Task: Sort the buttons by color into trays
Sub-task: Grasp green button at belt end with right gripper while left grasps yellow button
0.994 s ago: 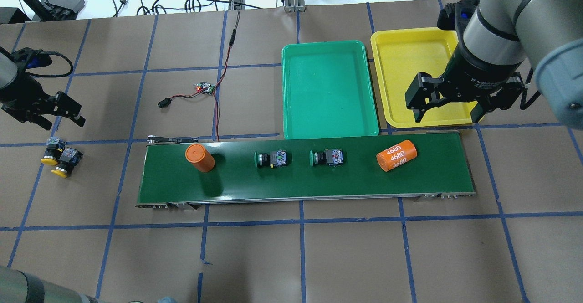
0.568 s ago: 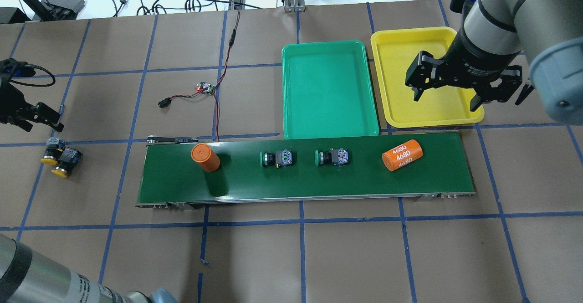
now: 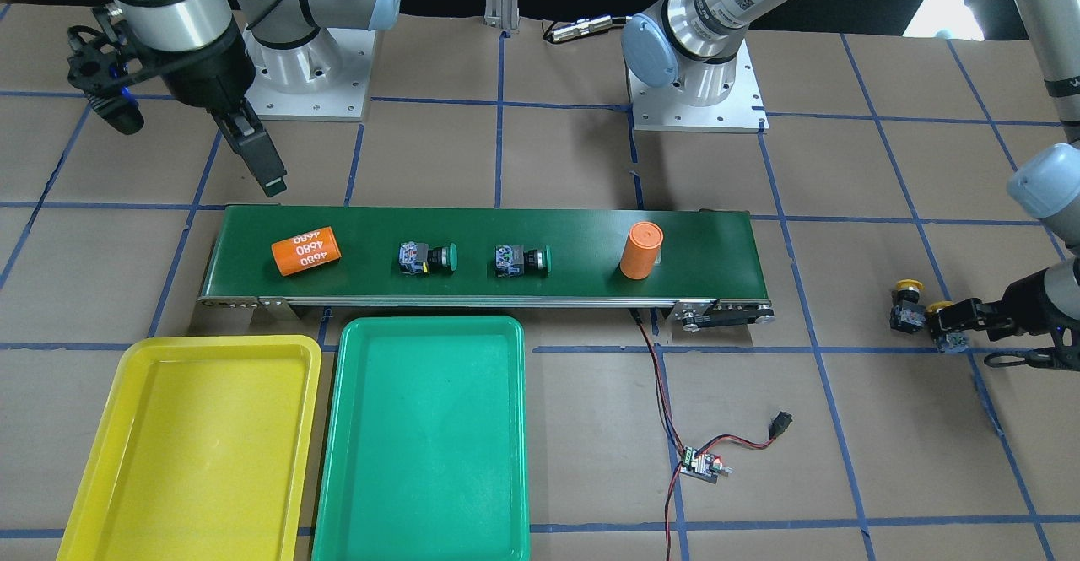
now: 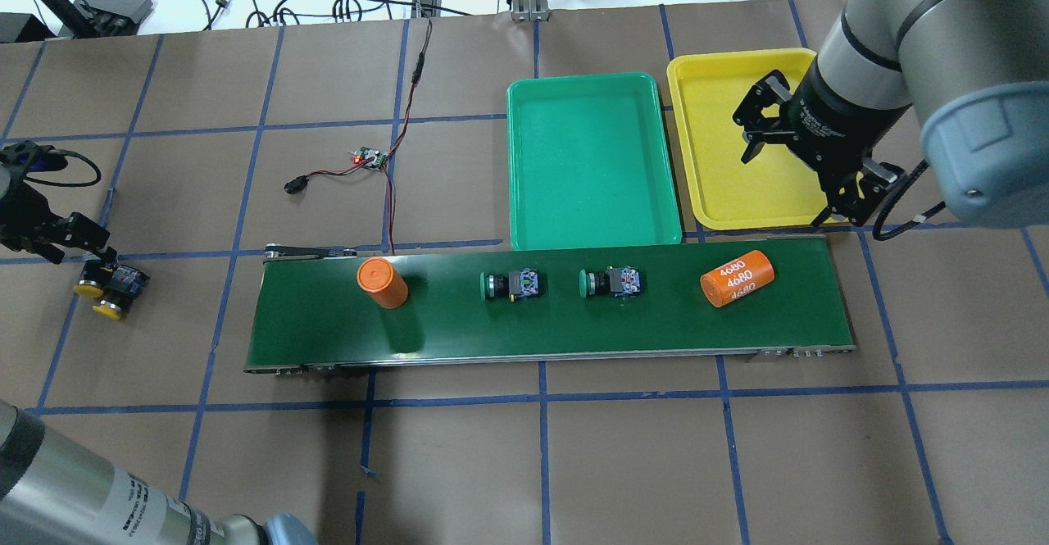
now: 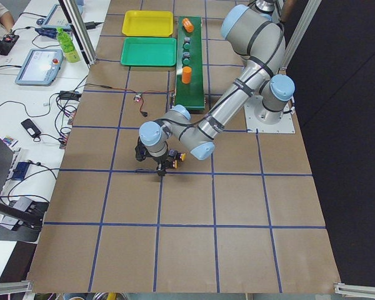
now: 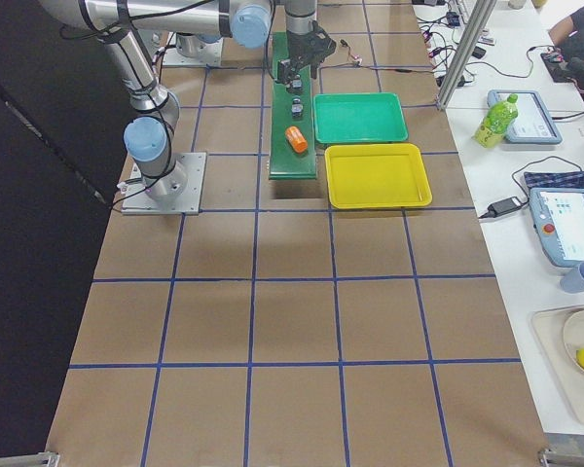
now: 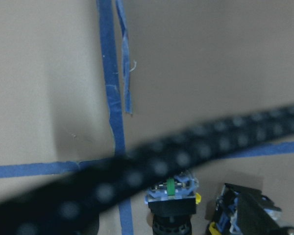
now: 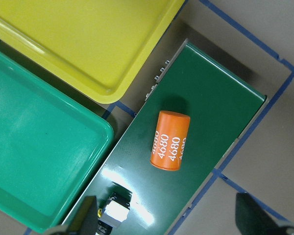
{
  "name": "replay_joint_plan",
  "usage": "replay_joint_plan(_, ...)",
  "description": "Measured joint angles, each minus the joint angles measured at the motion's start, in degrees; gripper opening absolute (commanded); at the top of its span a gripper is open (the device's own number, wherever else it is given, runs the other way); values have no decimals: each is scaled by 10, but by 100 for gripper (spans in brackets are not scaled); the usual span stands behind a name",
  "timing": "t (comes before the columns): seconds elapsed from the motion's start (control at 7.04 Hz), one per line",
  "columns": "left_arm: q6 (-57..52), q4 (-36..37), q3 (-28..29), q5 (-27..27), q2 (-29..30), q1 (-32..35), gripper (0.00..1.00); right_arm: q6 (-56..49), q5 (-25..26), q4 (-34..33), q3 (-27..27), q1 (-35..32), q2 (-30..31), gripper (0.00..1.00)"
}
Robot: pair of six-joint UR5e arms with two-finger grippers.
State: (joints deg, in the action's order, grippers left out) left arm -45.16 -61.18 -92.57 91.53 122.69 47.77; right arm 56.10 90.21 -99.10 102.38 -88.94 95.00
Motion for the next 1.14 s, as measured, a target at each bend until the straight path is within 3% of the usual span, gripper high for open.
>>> replay_joint_plan(0.14,-2,20,-1,0,9,0,45,45,-2,-23,18,-5,-12,100)
replay_joint_plan(0.28,-4,28,-2,0,15,0,4,98,-10,-35,29,-18,-19,100)
replay_joint_plan(0.71,-4,-31,6,1,-13,4,0,183,-56,-55,40,-57,-51,100)
replay_joint_plan(1.14,31,-150,-7,-4,-121,76,0,190,-51,-118,72,-58,-98,100)
